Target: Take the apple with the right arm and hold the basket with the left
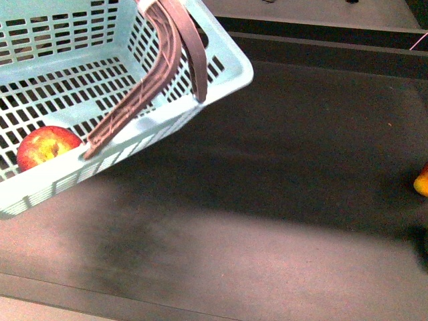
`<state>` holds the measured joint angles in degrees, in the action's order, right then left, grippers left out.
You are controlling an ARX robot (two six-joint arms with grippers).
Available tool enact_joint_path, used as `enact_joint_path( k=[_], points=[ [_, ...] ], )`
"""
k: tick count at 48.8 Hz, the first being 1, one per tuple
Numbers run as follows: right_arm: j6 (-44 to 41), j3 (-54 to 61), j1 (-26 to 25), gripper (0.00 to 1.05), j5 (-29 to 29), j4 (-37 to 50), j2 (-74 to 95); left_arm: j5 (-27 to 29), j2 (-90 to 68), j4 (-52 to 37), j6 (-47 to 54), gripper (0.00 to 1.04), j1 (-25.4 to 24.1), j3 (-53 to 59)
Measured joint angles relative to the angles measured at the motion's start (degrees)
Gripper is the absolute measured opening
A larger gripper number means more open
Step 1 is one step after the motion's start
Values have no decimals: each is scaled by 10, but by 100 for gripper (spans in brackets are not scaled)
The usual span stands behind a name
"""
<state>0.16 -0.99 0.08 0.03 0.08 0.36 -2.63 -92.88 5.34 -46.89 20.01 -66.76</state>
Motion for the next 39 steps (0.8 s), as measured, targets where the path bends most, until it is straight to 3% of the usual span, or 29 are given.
enact_joint_path(
  k=[12,21,39],
  points=[
    [0,0,0,96,0,0,0,-1,-97,-60,-146,19,-82,-73],
    [0,0,0,96,0,0,0,71,-173,-71,-237,19,-116,-121],
    [0,0,0,96,0,0,0,58,-263,-84,-332,19,-123,-148]
  ],
)
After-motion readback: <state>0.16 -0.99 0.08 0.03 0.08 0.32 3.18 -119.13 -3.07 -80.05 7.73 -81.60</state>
